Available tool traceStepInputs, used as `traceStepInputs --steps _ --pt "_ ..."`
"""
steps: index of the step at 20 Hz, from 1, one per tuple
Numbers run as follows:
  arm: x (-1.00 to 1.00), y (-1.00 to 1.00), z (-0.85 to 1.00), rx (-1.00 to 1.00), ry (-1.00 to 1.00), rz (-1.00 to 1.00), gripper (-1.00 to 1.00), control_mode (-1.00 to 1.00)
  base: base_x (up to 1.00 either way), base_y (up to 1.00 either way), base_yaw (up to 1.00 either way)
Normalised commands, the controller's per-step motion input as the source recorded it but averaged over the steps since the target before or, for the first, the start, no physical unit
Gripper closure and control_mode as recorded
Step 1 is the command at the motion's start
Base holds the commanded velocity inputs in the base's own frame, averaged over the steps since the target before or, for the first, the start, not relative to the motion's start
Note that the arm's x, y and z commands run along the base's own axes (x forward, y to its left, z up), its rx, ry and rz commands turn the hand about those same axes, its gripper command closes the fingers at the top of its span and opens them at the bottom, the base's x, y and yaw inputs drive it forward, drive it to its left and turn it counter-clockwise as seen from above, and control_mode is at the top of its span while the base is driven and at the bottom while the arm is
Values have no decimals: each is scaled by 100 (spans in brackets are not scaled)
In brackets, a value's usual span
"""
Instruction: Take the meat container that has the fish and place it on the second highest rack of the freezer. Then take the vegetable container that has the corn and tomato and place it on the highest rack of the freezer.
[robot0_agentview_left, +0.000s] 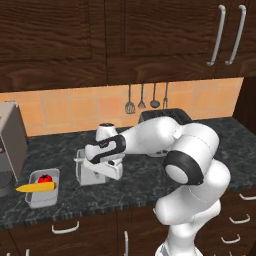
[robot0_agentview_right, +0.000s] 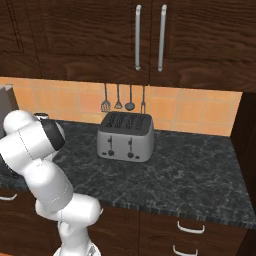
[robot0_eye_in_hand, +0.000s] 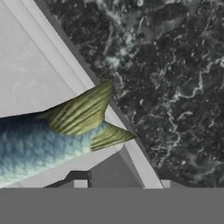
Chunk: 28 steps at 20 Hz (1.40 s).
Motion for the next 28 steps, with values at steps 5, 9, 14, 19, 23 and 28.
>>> traceStepInputs --steps 5,9,14,19,23,28 --pt "-43 0 -7 0 -2 -18 100 -100 0 0 0" --pt "-72 -4 15 0 -13 -20 100 -100 0 0 0" --pt "-83 -14 32 1 -21 -18 100 -100 0 0 0" --pt "-55 -42 69 13 -9 -17 100 -100 0 0 0" --pt "-39 -27 86 12 -1 -3 100 -100 0 0 0" --pt "-60 -35 80 0 0 11 100 -100 0 0 0"
